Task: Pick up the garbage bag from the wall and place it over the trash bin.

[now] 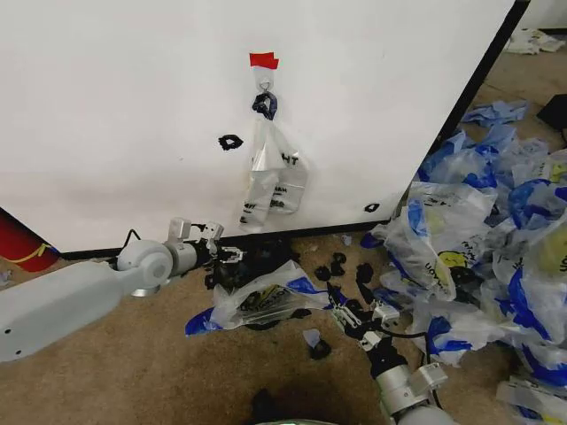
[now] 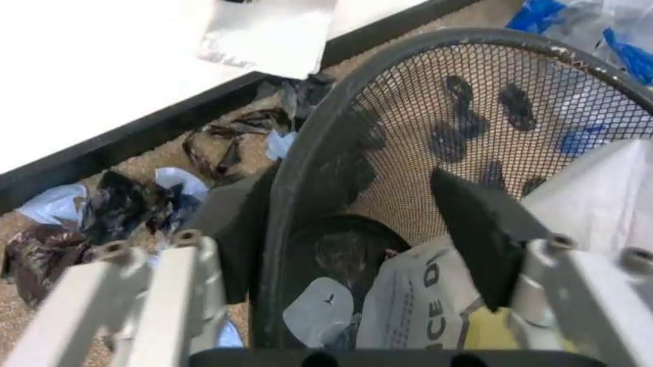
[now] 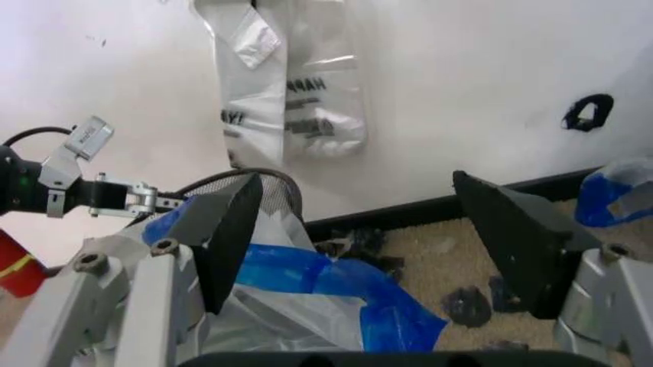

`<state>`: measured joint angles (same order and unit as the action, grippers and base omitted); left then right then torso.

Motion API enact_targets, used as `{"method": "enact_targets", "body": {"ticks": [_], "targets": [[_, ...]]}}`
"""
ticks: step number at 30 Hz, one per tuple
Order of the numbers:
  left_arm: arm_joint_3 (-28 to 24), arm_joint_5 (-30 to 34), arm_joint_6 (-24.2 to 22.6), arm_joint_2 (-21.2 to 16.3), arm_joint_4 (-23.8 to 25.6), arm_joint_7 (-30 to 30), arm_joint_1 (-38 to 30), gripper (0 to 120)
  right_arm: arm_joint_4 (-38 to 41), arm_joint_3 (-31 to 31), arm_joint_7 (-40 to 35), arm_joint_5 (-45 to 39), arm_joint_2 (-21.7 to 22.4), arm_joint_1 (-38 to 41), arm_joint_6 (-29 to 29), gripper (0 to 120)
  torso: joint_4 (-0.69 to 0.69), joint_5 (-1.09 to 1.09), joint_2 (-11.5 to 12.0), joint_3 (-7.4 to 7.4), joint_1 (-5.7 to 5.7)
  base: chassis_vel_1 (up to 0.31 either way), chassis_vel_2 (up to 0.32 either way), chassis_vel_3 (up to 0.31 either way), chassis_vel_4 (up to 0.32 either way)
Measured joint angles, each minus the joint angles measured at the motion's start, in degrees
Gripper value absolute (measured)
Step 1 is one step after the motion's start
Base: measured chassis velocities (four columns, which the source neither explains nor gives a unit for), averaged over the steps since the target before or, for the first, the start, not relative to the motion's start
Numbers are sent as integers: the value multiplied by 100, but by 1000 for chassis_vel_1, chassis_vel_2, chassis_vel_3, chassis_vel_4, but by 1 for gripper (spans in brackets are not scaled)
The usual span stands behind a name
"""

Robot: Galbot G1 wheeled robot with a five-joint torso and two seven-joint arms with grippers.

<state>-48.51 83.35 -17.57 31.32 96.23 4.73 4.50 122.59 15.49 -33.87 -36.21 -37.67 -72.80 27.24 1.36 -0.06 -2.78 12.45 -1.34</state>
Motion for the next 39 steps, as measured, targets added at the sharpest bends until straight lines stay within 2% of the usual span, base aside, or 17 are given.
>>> {"method": "enact_targets", "body": {"ticks": [3,5,7,8,9,10,14,16,23,28,31,34,35,39], "targets": [[-31,2,0,10,-5,30,-28,49,-3,-20,9,16,-6,-37,21,71,-1,0,0,0,0,0,0,0,0],[-46,2,0,12,-8,39,-44,45,-7,-27,15,21,-8,-47,28,70,-1,0,0,0,0,0,0,0,0],[-87,3,0,14,-13,51,-80,35,-12,-35,24,27,-13,-61,35,69,-1,1,0,0,0,0,0,0,0],[-95,2,0,15,-13,55,-87,35,-12,-36,25,28,-14,-61,36,69,-1,1,0,0,0,0,0,0,0],[-105,2,0,16,-13,60,-95,27,-13,-37,27,28,-16,-61,37,69,-1,1,0,0,0,0,0,0,0],[-105,2,0,16,-13,60,-95,27,-13,-37,27,28,-16,-61,37,69,-1,1,0,0,0,0,0,0,0],[-143,-29,-1,28,-42,107,-103,7,-20,-25,37,31,-34,-32,39,68,-1,0,0,0,0,0,0,0,0],[-143,-38,-1,30,-62,113,-97,3,-21,-24,39,32,-32,-31,41,67,-1,0,0,0,0,0,0,0,0],[-50,-55,7,26,-63,188,12,3,-27,-25,45,33,-28,-12,46,65,0,0,0,0,0,0,0,0,0],[332,-34,17,-71,170,502,305,3,-32,-16,46,33,-16,25,46,62,0,0,0,0,0,0,0,0,0],[980,37,-19,-231,503,914,749,3,-25,-9,46,35,-5,64,47,62,0,1,0,0,0,0,0,0,0],[1702,262,-95,-417,1027,1615,1396,3,-12,12,47,35,2,129,44,61,-3,1,0,-1,0,0,0,0,0],[1702,262,-95,-417,1027,1615,1396,3,-12,12,47,35,2,129,44,61,-3,1,0,-1,0,0,0,0,0],[2171,410,-58,-554,1635,2562,2106,3,-1,99,39,28,-19,268,24,59,-1,1,0,-1,0,0,0,0,0]]}}
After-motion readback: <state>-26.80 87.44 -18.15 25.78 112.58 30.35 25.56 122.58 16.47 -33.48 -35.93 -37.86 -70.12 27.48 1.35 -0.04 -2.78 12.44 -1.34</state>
